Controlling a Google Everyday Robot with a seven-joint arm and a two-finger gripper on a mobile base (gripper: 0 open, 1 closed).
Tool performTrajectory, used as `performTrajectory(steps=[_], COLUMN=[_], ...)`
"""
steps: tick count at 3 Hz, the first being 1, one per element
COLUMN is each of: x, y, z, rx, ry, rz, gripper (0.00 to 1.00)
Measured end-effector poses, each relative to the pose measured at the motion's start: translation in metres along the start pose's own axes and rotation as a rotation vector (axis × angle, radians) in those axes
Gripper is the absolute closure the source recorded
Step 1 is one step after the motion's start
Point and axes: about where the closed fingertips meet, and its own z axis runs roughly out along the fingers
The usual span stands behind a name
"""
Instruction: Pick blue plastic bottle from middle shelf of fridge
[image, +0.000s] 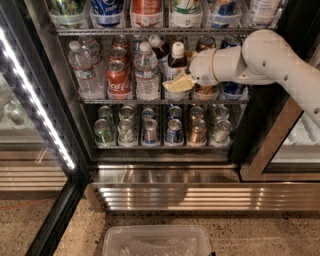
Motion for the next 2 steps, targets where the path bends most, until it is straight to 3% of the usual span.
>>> performTrajectory(steps=[2], x=[-0.0002], y=[0.0], z=[0.0], rx=[0.0], ry=[0.0], rz=[0.0], gripper=[0.88])
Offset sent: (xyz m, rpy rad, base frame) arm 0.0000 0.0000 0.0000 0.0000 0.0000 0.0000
